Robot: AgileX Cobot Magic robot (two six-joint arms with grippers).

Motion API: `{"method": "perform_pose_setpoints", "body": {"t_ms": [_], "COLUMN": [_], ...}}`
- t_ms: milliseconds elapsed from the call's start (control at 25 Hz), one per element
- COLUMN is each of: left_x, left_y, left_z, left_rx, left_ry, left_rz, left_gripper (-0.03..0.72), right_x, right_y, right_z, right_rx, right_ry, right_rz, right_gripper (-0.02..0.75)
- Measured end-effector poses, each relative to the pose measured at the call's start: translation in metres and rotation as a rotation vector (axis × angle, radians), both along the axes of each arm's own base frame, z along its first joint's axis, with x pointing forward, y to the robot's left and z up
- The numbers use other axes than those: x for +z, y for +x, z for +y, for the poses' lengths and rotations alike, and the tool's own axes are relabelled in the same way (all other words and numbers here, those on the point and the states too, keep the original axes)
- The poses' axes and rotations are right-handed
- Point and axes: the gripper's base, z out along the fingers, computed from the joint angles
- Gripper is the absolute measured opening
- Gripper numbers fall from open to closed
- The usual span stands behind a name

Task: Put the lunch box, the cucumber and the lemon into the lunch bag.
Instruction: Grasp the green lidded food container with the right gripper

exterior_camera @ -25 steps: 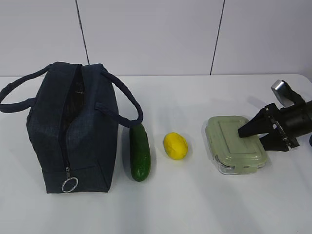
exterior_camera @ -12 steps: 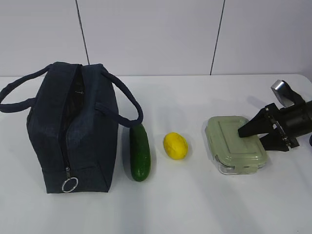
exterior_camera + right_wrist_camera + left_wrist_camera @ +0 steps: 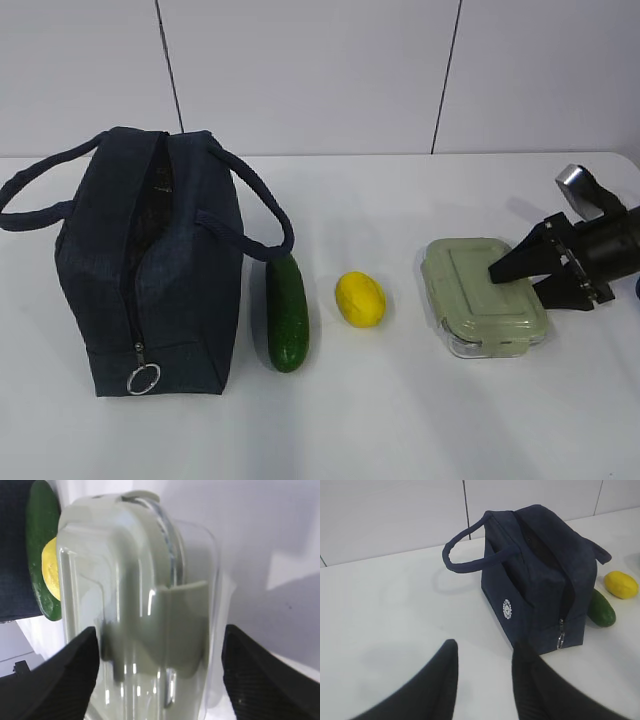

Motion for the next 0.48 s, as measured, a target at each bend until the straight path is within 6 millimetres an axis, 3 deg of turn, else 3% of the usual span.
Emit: {"method": "perform_pose_setpoints", "body": {"t_ms": [480], "left_x": [0.0000], "left_y": [0.0000], "left_z": [0.0000], "left_rx": [0.000], "left_ry": [0.000], "left_rz": [0.000], "left_gripper": [0.264], "right_x": [0.0014], "right_y": [0.0021], "right_z": [0.0028], "right_rx": [0.016], "right_ry": [-0.009], "right_rz": [-0.008], "right_gripper": [0.554]}}
